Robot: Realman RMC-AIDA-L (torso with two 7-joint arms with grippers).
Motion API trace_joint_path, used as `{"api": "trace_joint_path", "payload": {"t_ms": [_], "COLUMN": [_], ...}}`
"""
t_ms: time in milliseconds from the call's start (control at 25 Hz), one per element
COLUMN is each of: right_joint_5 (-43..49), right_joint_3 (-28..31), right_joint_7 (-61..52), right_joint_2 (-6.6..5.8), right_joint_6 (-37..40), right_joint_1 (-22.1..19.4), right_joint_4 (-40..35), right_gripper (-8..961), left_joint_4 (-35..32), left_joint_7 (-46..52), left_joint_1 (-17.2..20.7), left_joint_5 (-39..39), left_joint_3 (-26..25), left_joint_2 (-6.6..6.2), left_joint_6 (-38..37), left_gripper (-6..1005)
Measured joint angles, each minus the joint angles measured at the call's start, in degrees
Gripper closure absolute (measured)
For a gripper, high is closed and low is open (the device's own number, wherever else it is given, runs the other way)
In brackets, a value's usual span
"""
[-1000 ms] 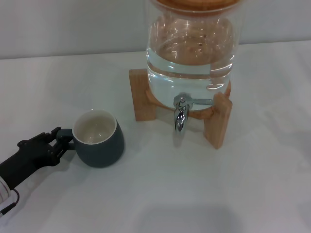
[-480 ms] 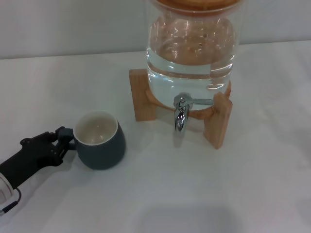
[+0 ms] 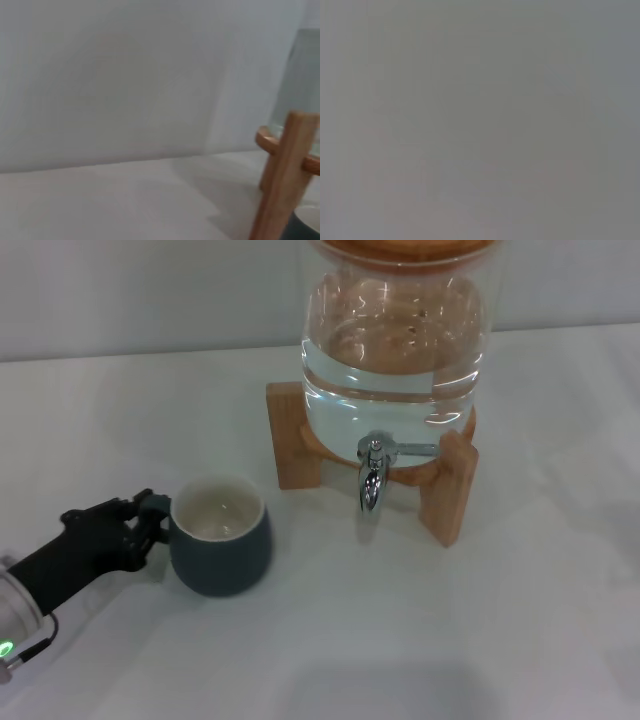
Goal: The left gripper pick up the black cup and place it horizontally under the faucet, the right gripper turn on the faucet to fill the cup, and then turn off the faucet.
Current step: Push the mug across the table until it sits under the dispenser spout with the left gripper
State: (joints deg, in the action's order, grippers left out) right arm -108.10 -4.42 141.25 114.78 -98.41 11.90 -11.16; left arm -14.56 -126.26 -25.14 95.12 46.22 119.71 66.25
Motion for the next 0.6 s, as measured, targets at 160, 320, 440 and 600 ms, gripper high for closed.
{"api": "trace_joint_path", "payload": {"t_ms": [160, 320, 440, 600], "right_joint_5": [0.1, 0.26, 0.44, 0.47], "right_joint_3": [-0.28, -0.45, -0.57, -0.59], "right_joint_7": [0.26, 0.46, 0.47, 0.45], "right_joint_2": [0.0, 0.0, 0.0, 0.0], "right_joint_6": [0.0, 0.0, -0.05, -0.24], "right_joint_1": [0.25, 0.44, 0.59, 0.6], "right_joint_4": [0.0, 0.0, 0.0, 0.0], "right_gripper": [112, 112, 111, 111], "left_joint_4": [1.16, 4.84, 7.84, 8.79], "left_joint_7": [-1.25, -3.29, -5.04, -5.52], "left_joint_1": [-2.21, -5.82, -8.58, -10.21], "left_joint_5": [0.05, 0.08, 0.09, 0.15], "left_joint_3": [2.02, 2.48, 2.5, 2.53], "left_joint_2": [0.06, 0.11, 0.26, 0.52], "left_joint_6": [0.03, 0.49, 0.67, 0.67], "left_gripper": [817, 825, 832, 832]}}
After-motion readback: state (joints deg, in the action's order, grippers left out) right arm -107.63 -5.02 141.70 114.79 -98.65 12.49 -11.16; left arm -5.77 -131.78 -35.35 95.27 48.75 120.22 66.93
